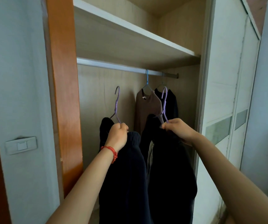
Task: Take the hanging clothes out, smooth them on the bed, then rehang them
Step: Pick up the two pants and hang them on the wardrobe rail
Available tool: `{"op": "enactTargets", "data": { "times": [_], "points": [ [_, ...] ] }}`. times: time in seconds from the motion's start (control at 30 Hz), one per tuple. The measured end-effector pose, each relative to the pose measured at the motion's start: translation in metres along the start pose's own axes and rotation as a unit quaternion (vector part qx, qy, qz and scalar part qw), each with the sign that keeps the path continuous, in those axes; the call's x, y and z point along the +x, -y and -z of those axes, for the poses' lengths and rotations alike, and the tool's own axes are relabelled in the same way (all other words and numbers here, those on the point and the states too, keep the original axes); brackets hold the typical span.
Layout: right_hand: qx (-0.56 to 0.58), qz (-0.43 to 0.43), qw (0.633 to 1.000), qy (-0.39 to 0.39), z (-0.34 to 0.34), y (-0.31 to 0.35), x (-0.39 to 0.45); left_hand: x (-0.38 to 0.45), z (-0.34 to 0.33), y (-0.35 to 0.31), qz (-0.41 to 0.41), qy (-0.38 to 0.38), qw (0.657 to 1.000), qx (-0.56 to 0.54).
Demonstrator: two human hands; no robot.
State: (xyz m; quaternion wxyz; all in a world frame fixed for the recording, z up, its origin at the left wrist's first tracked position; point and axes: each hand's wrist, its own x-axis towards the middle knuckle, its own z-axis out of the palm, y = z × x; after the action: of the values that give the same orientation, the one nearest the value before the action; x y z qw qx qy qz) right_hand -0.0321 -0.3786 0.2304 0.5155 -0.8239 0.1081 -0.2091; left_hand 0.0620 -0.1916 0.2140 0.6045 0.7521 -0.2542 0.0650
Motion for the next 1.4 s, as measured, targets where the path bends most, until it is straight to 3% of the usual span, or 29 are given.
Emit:
{"op": "enactTargets", "data": {
  "times": [0.73, 1.4],
  "points": [
    [-0.022, -0.007, 0.999, -0.025, 0.006, 0.0, -0.005, 0.0, -0.012, -0.007, 0.019, 0.013, 0.999, -0.043],
    [0.003, 0.039, 0.998, 0.049, 0.025, 0.006, 0.08, 0.051, -0.037, -0.004, 0.008, -0.097, 0.995, -0.035]
  ]
}}
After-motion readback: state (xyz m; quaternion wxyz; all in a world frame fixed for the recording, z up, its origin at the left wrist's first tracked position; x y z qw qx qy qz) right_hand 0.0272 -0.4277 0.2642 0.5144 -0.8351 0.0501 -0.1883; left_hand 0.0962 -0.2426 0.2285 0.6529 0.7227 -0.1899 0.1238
